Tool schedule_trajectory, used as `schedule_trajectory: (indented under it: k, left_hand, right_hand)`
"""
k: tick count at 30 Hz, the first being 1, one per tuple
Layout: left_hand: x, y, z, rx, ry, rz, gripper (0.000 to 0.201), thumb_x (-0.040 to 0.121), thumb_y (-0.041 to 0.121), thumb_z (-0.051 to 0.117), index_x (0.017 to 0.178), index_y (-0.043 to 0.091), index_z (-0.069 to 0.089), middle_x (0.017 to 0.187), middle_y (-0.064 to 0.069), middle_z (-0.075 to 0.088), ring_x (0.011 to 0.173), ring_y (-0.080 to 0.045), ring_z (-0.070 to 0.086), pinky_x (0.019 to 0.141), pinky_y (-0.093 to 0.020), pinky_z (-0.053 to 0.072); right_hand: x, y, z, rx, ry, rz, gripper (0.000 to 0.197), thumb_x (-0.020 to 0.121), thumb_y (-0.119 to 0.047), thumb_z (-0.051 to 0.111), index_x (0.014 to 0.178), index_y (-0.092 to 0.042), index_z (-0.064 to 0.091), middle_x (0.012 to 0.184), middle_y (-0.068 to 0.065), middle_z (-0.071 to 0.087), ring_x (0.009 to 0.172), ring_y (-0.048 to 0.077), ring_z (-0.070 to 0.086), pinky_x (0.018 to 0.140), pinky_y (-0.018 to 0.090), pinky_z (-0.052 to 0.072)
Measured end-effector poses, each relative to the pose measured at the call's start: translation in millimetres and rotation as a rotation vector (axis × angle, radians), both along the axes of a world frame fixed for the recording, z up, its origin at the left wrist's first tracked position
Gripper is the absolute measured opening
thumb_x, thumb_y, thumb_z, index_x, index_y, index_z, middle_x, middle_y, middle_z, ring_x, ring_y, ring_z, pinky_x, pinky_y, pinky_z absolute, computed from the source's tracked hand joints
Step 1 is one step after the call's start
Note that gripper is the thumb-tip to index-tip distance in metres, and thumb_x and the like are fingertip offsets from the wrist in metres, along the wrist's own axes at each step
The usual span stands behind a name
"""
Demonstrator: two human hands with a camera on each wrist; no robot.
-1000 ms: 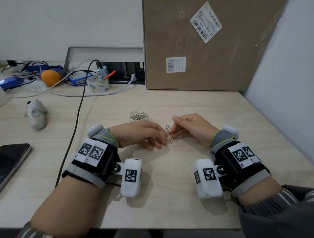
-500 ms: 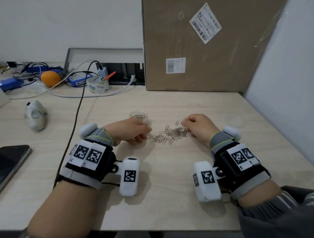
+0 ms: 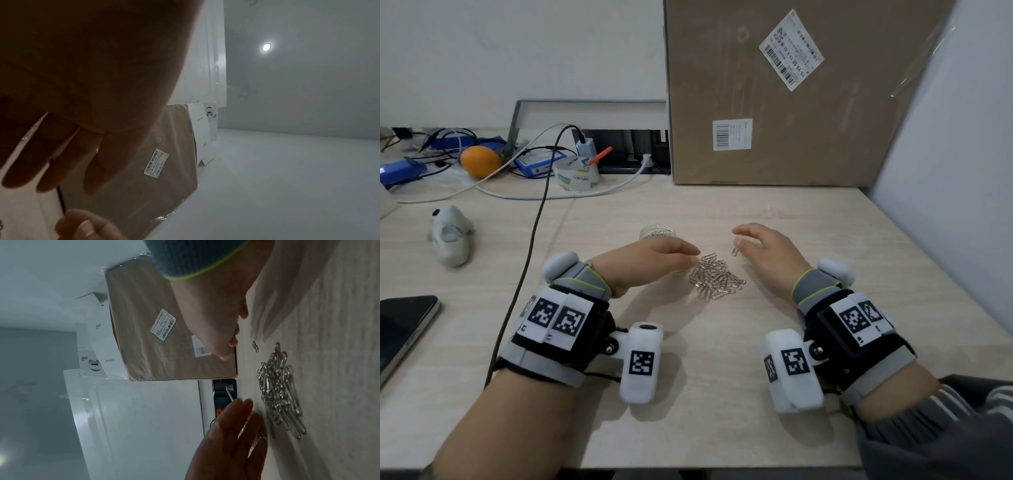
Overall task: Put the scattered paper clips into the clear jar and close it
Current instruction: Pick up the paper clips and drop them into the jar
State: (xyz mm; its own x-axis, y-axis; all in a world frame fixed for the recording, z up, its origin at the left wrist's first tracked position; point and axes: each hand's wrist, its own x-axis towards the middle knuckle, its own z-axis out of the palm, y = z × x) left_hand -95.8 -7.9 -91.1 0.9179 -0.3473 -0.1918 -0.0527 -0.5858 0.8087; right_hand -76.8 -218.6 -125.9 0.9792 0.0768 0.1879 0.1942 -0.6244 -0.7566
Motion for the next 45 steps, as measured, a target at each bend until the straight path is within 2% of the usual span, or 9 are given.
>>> schedule_trajectory:
  k: [7,11,14,22,25,30,34,41,45]
  left_hand:
    - [-1.3,-1.9,-5.3,0.029,0.056,-0.081,0.044,0.096,0.008,0.044,0.140,0.013,0.043,0.134,0.000,0.051,0.123,-0.010,0.045,0.099,-0.017,0.032]
    - [-1.9,-9.3,-6.9,-0.091,0.070,-0.190,0.056,0.087,-0.015,0.035,0.139,0.006,0.044,0.134,-0.004,0.053,0.120,-0.009,0.050,0.088,-0.003,0.042]
    - [1.1,-10.4,-12.8,-0.184,0.096,-0.169,0.058,0.084,-0.020,0.033,0.137,0.002,0.045,0.135,-0.008,0.055,0.125,-0.016,0.051,0.098,-0.016,0.042]
    - [14.6,-5.5,-5.7,-0.401,-0.367,0.247,0.040,0.083,-0.014,0.037,0.100,0.010,0.064,0.100,-0.008,0.069,0.080,0.003,0.064,0.070,-0.009,0.048]
    - [21.6,4.2,-11.3,-0.155,-0.531,0.407,0.035,0.083,0.000,0.050,0.112,0.015,0.061,0.117,-0.003,0.063,0.107,-0.008,0.057,0.088,-0.018,0.043]
    - [34.6,14.1,-28.4,0.094,-0.339,0.495,0.067,0.081,0.026,0.067,0.140,0.017,0.037,0.142,-0.010,0.038,0.133,-0.029,0.034,0.109,-0.043,0.032]
    - [39.8,13.4,-34.7,0.063,-0.230,0.430,0.083,0.078,0.029,0.074,0.145,0.013,0.027,0.144,-0.012,0.039,0.129,-0.028,0.042,0.108,-0.039,0.036]
    - [36.9,8.7,-33.6,0.106,-0.253,0.399,0.074,0.081,0.028,0.072,0.143,0.010,0.034,0.140,-0.011,0.048,0.124,-0.026,0.049,0.100,-0.031,0.037]
    - [36.2,4.8,-34.9,0.096,-0.277,0.390,0.073,0.079,0.027,0.073,0.141,0.010,0.037,0.138,-0.010,0.050,0.122,-0.025,0.050,0.099,-0.030,0.038]
  right_hand:
    - [-2.3,9.1,-3.9,-0.219,0.158,0.221,0.041,0.097,-0.027,0.043,0.135,-0.012,0.046,0.147,0.004,0.042,0.137,0.015,0.034,0.109,0.019,0.020]
    - [-4.5,14.9,-3.5,-0.183,0.135,0.337,0.036,0.096,-0.020,0.045,0.131,-0.014,0.052,0.137,0.004,0.053,0.129,0.016,0.045,0.113,0.030,0.028]
    - [-7.5,15.9,-1.5,-0.136,0.111,0.367,0.032,0.095,-0.015,0.046,0.125,-0.015,0.057,0.126,0.004,0.062,0.118,0.018,0.054,0.106,0.037,0.037]
    - [-10.8,10.5,4.6,-0.092,0.014,0.178,0.048,0.077,-0.043,0.069,0.121,-0.026,0.058,0.126,-0.007,0.058,0.118,0.007,0.049,0.097,0.021,0.034]
    - [-11.7,10.8,1.9,-0.242,0.078,0.282,0.065,0.068,-0.052,0.073,0.126,-0.029,0.053,0.132,-0.004,0.051,0.124,0.012,0.043,0.104,0.025,0.033]
    - [-9.0,9.6,-1.8,-0.391,0.096,0.324,0.074,0.064,-0.052,0.076,0.130,-0.032,0.049,0.133,0.000,0.048,0.125,0.020,0.038,0.110,0.034,0.030]
    - [-5.6,9.1,-3.8,-0.343,0.060,0.341,0.057,0.068,-0.041,0.078,0.121,-0.029,0.059,0.121,0.002,0.053,0.115,0.019,0.046,0.104,0.032,0.036]
    - [-1.4,11.5,-8.0,-0.248,-0.010,0.321,0.029,0.076,-0.021,0.074,0.104,-0.020,0.068,0.099,0.002,0.056,0.082,0.010,0.054,0.072,0.007,0.037]
    - [-0.5,12.2,-7.5,-0.247,-0.060,0.303,0.018,0.078,-0.014,0.070,0.097,-0.017,0.071,0.093,0.004,0.062,0.079,0.014,0.057,0.068,0.005,0.036]
